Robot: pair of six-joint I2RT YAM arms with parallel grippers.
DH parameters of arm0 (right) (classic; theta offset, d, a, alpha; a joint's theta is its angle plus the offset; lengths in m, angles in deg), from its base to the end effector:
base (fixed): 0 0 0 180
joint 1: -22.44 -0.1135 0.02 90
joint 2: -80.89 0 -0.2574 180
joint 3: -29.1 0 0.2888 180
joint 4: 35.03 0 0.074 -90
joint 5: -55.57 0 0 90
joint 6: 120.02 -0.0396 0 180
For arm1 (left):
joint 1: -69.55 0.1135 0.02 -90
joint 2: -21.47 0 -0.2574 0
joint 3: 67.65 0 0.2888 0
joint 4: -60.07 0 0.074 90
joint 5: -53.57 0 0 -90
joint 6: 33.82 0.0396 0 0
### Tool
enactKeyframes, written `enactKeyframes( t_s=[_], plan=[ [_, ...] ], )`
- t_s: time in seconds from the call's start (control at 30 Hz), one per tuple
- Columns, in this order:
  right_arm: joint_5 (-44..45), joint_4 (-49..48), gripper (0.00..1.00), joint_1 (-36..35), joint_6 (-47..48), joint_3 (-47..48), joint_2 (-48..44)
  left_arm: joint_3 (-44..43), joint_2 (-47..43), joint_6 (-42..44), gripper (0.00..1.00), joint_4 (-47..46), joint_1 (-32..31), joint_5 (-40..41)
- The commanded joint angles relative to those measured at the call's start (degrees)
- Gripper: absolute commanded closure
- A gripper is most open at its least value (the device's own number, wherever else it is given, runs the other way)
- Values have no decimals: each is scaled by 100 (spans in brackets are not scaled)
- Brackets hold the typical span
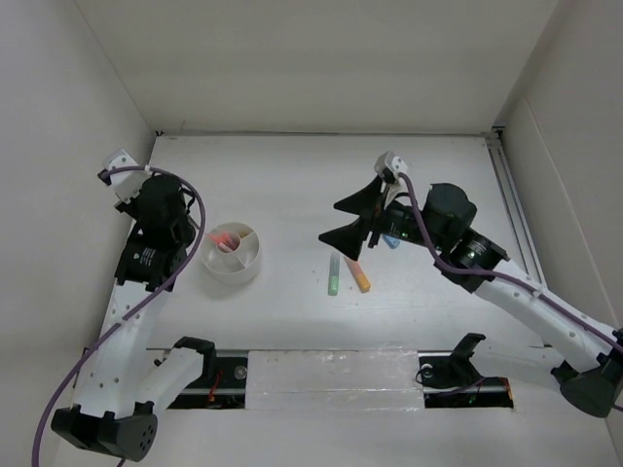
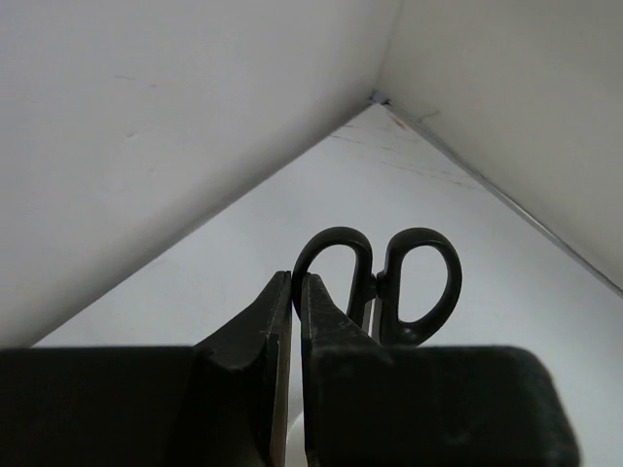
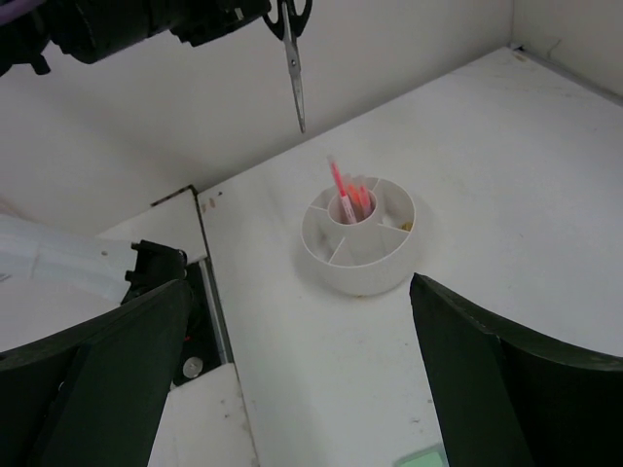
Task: Sort the stationery into containers
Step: Place the scissors in the storage box.
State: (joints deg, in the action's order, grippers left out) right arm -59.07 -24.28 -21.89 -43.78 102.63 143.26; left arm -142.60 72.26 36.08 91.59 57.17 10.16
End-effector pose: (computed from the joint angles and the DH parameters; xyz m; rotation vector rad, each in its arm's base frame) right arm 0.1987 0.2172 0.3982 -0.7808 1.4879 1.1158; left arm 0.2222 -0.0193 0.4182 -0.6931 1.5144 0.2609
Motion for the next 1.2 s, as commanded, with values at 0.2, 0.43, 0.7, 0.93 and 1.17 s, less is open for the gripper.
enactKeyframes(
  t_s=[0.2,0.43,0.7,0.93,1.17],
  plan=[
    [-58,-299,0,-145,-320,-414,-1006,-85,307,-2189,100,1605,-1,1633],
    [3,-114,0,-312,-320,-529,-1481,-480,1081,-4570,100,3626,-1,1994],
    [56,115,0,-418,-259,-529,-1658,-428,1390,-5637,100,4367,-1,1995],
    [118,167,0,-471,-206,-529,-1711,-305,1407,-5109,100,3550,60,1933],
    [118,167,0,-471,-153,-529,-1711,-568,2172,-5715,100,3909,60,2108]
  ],
)
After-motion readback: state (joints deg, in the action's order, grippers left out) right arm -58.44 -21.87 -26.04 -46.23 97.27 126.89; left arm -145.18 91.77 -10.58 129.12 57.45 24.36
